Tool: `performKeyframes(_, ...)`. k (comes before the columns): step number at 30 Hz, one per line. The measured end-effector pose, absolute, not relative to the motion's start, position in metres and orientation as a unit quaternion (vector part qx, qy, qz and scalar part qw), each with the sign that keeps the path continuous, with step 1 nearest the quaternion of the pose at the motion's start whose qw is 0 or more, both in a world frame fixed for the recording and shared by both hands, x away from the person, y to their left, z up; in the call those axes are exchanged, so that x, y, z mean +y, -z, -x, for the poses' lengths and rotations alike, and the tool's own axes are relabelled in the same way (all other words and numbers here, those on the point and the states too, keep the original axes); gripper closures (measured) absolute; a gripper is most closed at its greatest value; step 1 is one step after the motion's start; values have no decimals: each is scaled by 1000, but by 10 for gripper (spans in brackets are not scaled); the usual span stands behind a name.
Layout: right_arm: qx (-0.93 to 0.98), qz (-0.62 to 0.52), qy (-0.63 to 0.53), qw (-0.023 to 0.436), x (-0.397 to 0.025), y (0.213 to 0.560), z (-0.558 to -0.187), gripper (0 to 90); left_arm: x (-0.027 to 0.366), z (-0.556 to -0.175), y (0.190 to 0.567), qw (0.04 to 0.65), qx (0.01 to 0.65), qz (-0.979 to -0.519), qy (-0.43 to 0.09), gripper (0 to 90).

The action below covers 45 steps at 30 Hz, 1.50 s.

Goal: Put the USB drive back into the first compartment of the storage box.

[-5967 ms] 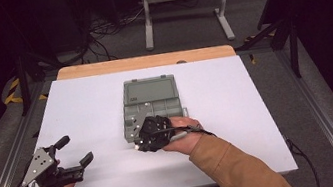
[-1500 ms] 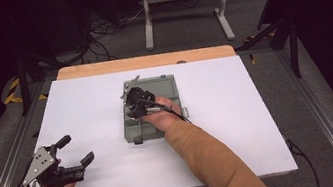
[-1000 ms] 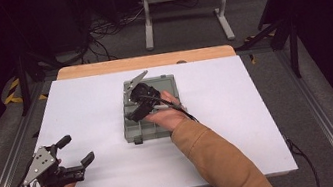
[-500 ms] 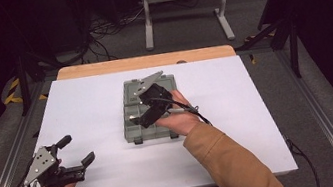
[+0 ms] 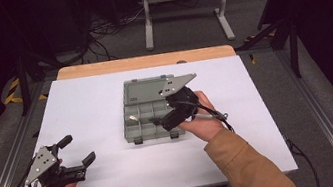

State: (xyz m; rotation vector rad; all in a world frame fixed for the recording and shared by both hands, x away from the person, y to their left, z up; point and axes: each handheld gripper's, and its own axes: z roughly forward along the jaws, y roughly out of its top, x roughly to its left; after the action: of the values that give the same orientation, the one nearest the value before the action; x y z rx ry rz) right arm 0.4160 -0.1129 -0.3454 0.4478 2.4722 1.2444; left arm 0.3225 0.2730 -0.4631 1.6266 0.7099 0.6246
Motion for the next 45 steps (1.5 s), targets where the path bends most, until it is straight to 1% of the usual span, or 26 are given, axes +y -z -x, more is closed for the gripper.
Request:
performKeyframes(6,851,-162,-461,190,-140,348,-402,41,273,-322,463,591,305,-697,-268,28)
performKeyframes(9,842,-169,-478,186,-154,351,-397,29,272,-322,463,590,305,-698,-268,28)
performKeyframes(15,816,-182,-512,197,-182,362,-388,25,271,-323,463,590,304,-699,-267,28)
performKeyframes(23,796,-192,-527,229,-212,377,-378,14,271,-324,463,591,305,-698,-266,28)
performKeyframes(33,777,-208,-540,249,-236,402,-369,8,270,-325,463,592,304,-698,-264,28)
performKeyframes(41,773,-216,-543,246,-246,421,-364,8,270,-325,463,592,303,-698,-264,28)
performKeyframes(45,767,-225,-548,247,-253,435,-360,8,270,-326,463,593,304,-698,-262,28)
